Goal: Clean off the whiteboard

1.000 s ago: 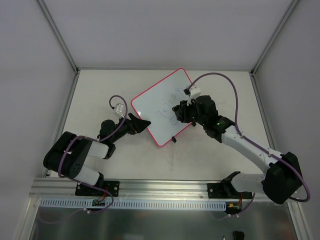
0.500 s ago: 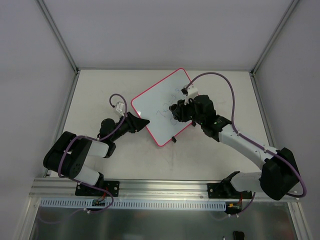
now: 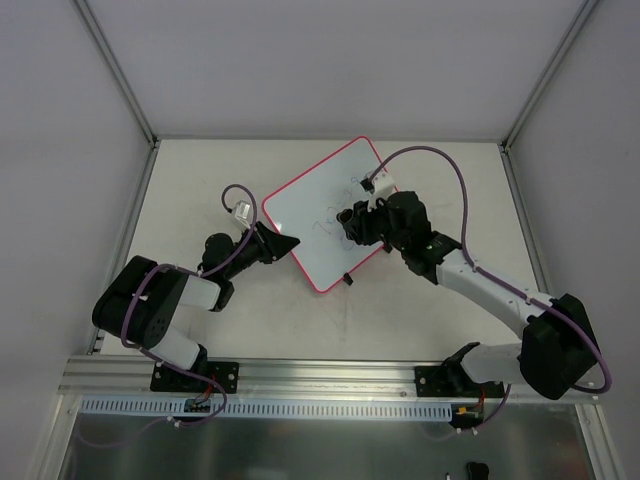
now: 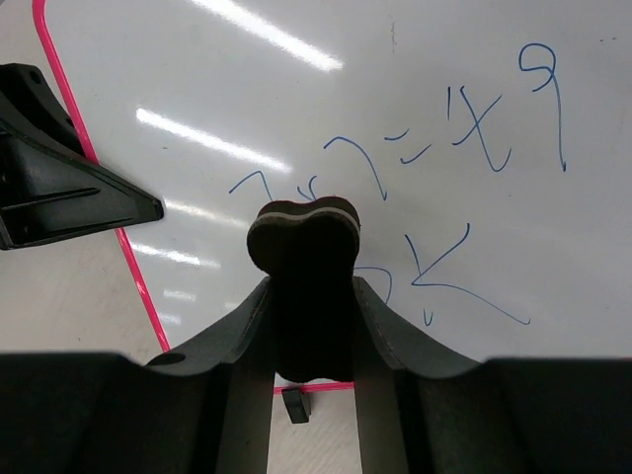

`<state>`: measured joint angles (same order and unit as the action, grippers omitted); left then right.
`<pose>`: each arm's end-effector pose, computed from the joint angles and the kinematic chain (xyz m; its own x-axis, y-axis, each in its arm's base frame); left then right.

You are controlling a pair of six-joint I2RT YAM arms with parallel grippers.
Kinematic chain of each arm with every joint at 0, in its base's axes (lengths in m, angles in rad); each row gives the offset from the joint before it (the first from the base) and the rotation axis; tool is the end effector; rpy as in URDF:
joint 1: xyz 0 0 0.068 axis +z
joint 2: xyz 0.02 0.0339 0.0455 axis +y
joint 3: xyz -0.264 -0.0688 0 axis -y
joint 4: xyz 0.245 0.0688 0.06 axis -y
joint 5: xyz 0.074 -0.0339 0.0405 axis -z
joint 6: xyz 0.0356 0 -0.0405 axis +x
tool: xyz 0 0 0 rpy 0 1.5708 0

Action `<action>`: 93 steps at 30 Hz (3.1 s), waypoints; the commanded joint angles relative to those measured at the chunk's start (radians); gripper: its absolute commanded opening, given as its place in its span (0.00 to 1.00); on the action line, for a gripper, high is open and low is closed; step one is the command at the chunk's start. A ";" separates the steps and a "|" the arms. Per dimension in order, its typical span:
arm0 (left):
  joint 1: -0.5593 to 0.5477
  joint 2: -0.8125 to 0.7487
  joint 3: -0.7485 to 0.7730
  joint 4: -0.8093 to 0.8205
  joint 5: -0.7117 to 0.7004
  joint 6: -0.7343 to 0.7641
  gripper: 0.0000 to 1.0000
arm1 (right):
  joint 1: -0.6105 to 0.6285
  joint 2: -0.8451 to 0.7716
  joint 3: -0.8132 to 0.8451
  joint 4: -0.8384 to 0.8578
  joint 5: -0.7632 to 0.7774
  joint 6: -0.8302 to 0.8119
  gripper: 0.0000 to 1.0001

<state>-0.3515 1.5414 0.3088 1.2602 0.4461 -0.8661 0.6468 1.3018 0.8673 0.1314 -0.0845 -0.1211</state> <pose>0.2353 -0.1026 0.1691 -0.5283 -0.5383 -0.6566 0.4833 0.4452 -0.7538 0.2390 0.1843 0.2866 -0.1561 -0.2688 -0.9505 -0.6887 0.7194 -0.0903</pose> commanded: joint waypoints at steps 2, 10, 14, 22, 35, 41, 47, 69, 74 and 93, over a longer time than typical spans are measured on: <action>0.006 -0.003 0.030 0.421 0.031 0.009 0.25 | 0.005 0.016 -0.002 0.066 -0.021 -0.035 0.00; 0.006 0.011 0.036 0.421 0.025 -0.001 0.58 | 0.004 0.037 -0.005 0.077 -0.040 -0.035 0.00; 0.005 0.011 0.036 0.421 0.017 -0.005 0.23 | 0.005 0.048 -0.002 0.080 -0.049 -0.038 0.00; 0.005 0.008 0.030 0.421 0.020 0.001 0.09 | 0.017 0.091 0.010 0.103 -0.101 -0.054 0.00; 0.005 0.052 0.033 0.421 0.032 0.033 0.00 | 0.117 0.180 0.029 0.194 -0.090 -0.127 0.00; 0.005 0.054 0.015 0.421 0.026 0.062 0.00 | 0.152 0.226 0.061 0.214 -0.055 -0.146 0.00; 0.005 0.052 0.007 0.421 0.034 0.075 0.00 | 0.172 0.286 0.114 0.221 -0.018 -0.161 0.00; 0.005 0.037 -0.013 0.421 0.043 0.104 0.00 | 0.013 0.387 0.150 0.217 0.095 -0.114 0.00; 0.005 0.045 -0.011 0.421 0.042 0.105 0.00 | -0.127 0.395 0.150 0.217 0.026 -0.066 0.00; 0.005 0.042 -0.016 0.421 0.045 0.113 0.00 | -0.295 0.418 0.171 0.154 0.129 -0.026 0.00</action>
<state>-0.3470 1.5799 0.3157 1.3231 0.4835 -0.8291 0.3916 1.7084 1.0378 0.3328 -0.0811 -0.1226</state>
